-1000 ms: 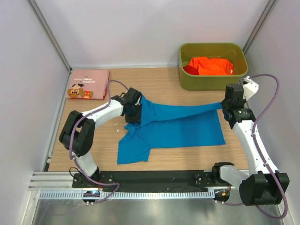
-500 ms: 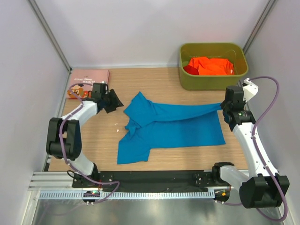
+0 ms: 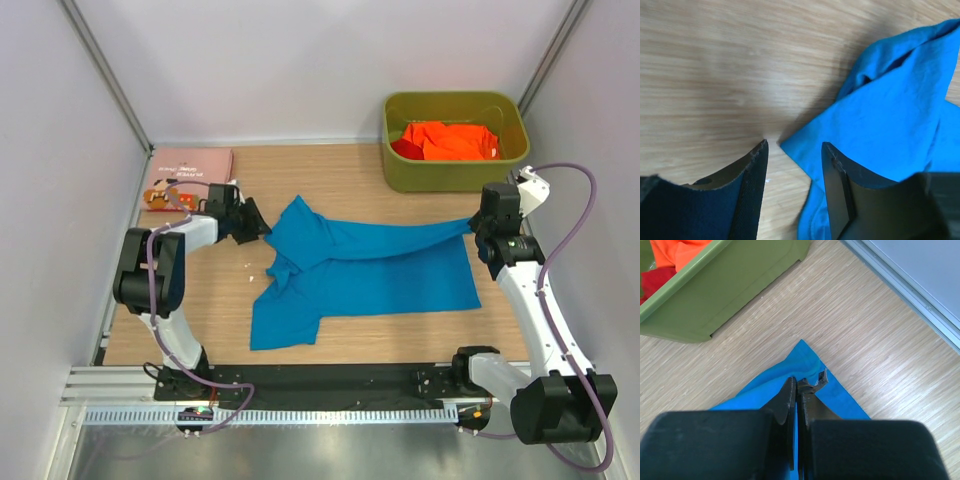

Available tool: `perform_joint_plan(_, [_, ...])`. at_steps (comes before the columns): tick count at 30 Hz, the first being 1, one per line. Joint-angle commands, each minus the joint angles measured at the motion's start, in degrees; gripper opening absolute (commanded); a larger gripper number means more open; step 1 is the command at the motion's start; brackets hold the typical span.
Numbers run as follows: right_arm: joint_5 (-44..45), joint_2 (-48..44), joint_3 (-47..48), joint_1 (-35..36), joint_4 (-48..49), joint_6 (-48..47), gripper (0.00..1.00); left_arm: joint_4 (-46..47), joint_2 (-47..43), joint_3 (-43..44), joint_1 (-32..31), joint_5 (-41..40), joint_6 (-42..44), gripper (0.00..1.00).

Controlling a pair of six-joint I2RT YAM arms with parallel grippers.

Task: Fold and stack the t-shirts
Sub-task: Flatten the tshirt out

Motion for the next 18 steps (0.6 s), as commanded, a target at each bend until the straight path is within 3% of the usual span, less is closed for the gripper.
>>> perform_joint_plan(1, [0.11, -0.51, 0.44, -0.2, 2.9, 0.53, 0.01, 4.09, 1.83, 0.95, -0.06, 0.85, 3.63, 0.48])
perform_joint_plan(5, [0.11, -0.86, 0.1, -0.29, 3.51, 0.35, 0.01, 5.06, 2.97, 1.13, -0.06, 5.24, 5.65, 0.45])
perform_joint_plan(13, [-0.41, -0.07, 0.62, -0.29, 3.87, 0.53, 0.01, 3.92, 3.85, 2.01, -0.14, 5.52, 6.36, 0.4])
perform_joint_plan(18, [-0.41, 0.02, 0.97, -0.29, 4.04, 0.17, 0.01, 3.13, 3.59, 1.57, -0.14, 4.9, 6.09, 0.29])
